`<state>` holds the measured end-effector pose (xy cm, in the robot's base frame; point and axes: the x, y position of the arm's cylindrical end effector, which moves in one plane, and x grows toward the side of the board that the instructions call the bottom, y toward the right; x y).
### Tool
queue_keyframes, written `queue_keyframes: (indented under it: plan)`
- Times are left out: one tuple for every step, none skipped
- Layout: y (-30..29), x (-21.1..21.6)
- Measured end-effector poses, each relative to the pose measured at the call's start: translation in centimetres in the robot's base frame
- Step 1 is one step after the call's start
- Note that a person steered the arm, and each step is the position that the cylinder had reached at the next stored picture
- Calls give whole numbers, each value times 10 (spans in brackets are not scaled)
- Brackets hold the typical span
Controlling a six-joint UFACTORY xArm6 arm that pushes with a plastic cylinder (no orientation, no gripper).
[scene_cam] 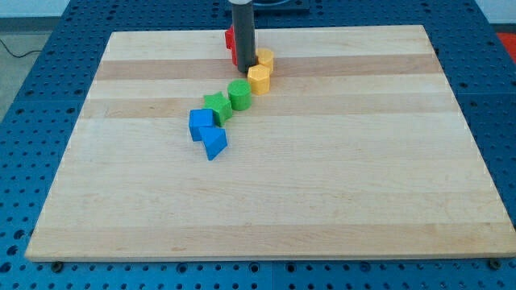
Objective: Push green blocks to the bottom of the yellow hexagon
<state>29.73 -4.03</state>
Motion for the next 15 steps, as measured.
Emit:
queue_keyframes:
  plan:
    - [-25, 11]
    - [-50, 28]
    - [-59, 50]
    - [-52, 61]
    - [-34, 61]
    - [-18, 61]
    - [-6, 61]
    - [-17, 61]
    - [-51, 64]
    - [-72, 81]
    - [-73, 87]
    - [-74, 71]
    - [-94, 58]
    - [-134, 77]
    - [-152, 115]
